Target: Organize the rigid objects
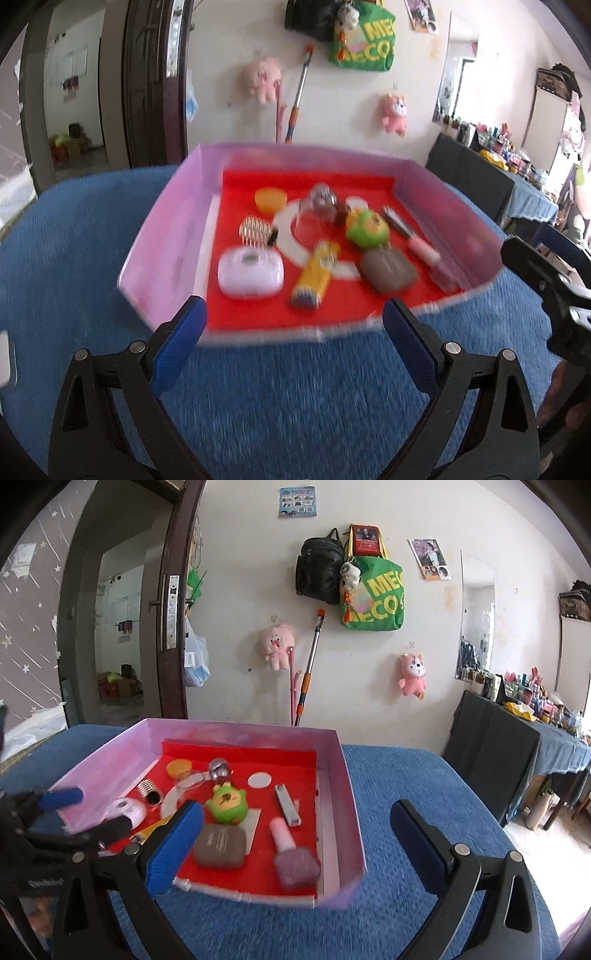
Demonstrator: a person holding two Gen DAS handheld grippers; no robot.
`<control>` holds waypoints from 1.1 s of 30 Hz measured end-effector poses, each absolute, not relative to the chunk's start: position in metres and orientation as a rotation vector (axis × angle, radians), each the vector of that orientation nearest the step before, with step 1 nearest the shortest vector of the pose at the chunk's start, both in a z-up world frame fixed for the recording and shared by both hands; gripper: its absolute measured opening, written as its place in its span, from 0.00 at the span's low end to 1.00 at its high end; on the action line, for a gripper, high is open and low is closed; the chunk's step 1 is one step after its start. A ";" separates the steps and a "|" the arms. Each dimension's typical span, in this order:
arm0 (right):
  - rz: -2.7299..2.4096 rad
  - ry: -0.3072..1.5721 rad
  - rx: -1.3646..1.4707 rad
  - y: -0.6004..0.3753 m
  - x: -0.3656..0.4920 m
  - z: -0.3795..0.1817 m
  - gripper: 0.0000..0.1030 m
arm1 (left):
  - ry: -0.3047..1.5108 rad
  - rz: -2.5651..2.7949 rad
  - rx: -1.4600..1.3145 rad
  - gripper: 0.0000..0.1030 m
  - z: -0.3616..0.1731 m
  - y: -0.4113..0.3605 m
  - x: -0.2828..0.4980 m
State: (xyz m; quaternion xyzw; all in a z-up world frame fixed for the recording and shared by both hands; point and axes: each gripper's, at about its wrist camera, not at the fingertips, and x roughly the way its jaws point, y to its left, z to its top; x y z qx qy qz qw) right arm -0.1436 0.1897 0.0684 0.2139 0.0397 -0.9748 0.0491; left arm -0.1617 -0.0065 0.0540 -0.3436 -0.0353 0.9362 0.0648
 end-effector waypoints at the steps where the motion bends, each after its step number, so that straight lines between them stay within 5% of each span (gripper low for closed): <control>1: -2.960 0.123 0.678 0.190 -0.135 0.070 1.00 | -0.098 2.824 -1.051 0.94 0.052 -0.006 -0.155; 9: -2.825 0.243 1.020 0.171 -0.109 0.034 1.00 | -0.161 2.730 -1.265 0.94 0.031 -0.010 -0.144; 20: -2.755 0.139 1.353 0.189 -0.129 -0.005 1.00 | 0.028 2.758 -1.391 0.95 0.017 0.000 -0.147; 33: -2.742 0.087 1.415 0.196 -0.131 -0.008 1.00 | 0.020 2.773 -1.397 1.00 0.017 -0.004 -0.145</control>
